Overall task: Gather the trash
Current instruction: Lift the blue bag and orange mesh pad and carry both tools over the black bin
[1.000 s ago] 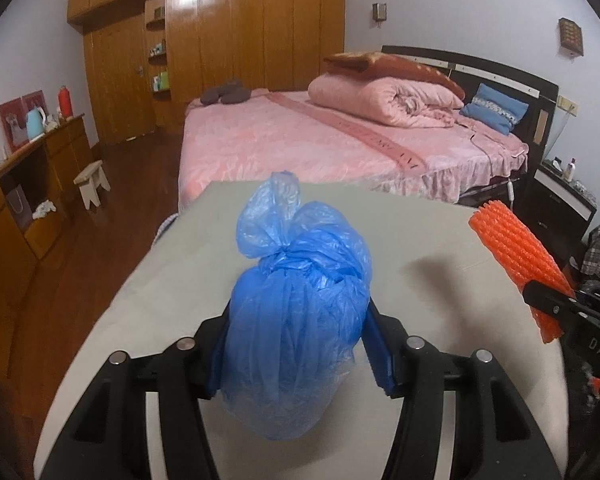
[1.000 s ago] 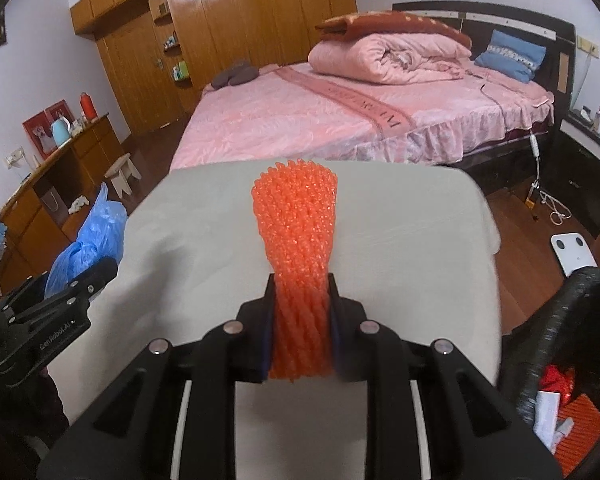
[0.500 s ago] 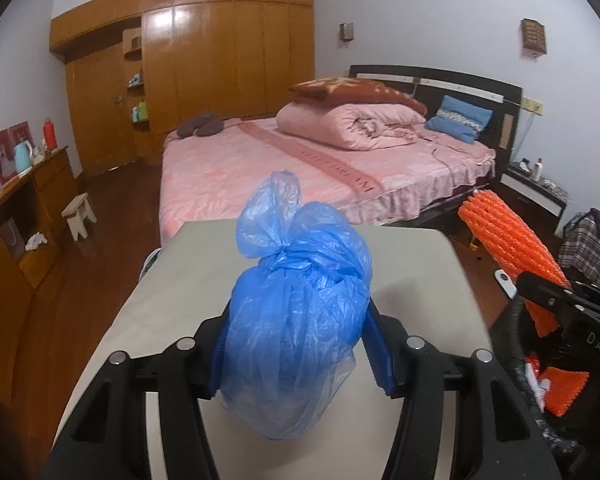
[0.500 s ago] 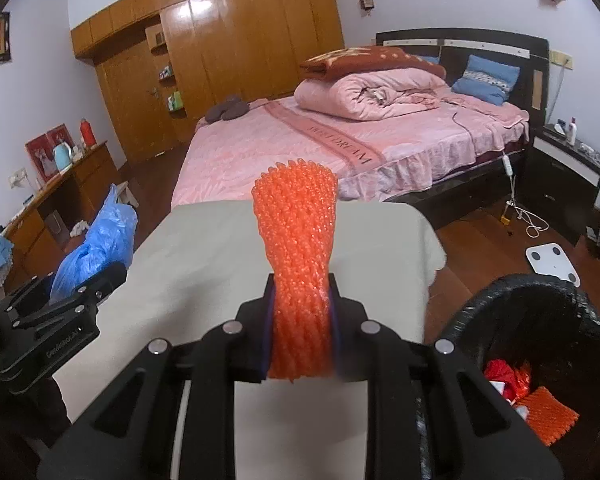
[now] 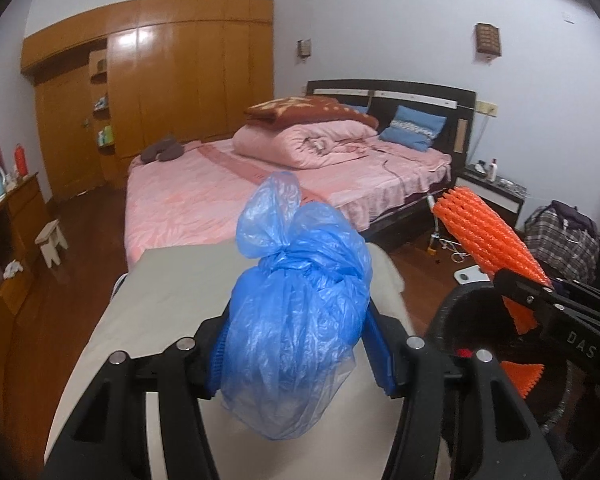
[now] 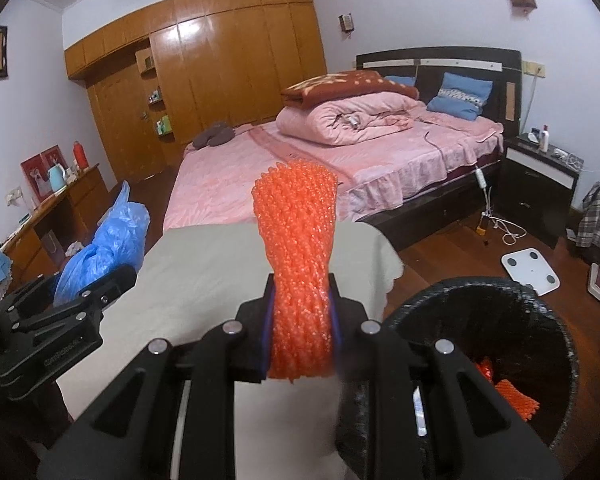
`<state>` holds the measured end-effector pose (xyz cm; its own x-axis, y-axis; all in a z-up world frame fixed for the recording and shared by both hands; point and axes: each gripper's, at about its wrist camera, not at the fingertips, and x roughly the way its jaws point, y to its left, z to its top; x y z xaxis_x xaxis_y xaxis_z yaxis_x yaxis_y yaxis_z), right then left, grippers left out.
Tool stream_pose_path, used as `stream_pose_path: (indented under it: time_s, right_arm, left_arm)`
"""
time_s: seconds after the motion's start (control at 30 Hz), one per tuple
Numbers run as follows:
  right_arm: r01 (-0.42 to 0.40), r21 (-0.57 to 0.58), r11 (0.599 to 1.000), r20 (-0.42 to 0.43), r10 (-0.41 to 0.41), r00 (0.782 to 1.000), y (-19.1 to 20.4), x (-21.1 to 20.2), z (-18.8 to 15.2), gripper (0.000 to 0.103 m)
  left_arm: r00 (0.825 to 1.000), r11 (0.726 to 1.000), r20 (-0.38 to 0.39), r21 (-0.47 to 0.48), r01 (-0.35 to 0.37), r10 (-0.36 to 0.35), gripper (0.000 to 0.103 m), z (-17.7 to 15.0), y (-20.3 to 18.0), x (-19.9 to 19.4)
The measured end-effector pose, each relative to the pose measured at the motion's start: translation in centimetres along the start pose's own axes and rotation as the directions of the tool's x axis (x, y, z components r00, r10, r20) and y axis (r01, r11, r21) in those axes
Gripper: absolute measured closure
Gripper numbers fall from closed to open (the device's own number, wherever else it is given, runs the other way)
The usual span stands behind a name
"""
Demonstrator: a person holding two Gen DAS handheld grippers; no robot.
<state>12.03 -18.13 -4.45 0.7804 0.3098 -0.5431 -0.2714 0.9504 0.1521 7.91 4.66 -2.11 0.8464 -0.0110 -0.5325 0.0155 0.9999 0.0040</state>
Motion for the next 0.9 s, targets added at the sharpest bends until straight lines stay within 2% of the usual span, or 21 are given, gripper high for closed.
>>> stream_pose_path:
  time_s: [0.5,0.9]
  right_arm:
    - [0.128,0.015,0.992,0.059,-0.129,0.99,-4.8,-5.7,-1.2,0.081]
    - [0.251,0.075,0.965,0.058,-0.255,0.965,-9.9,-8.2,-3.2,0.081]
  left_arm:
    - [0.989,0.987,0.044,0.085,0.139,-0.143,0.047,1.2,-6.8,-1.8]
    - [0.965,0.955,0.04,0.157,0.25,-0.259,0.046,1.1,-12.5,-1.5]
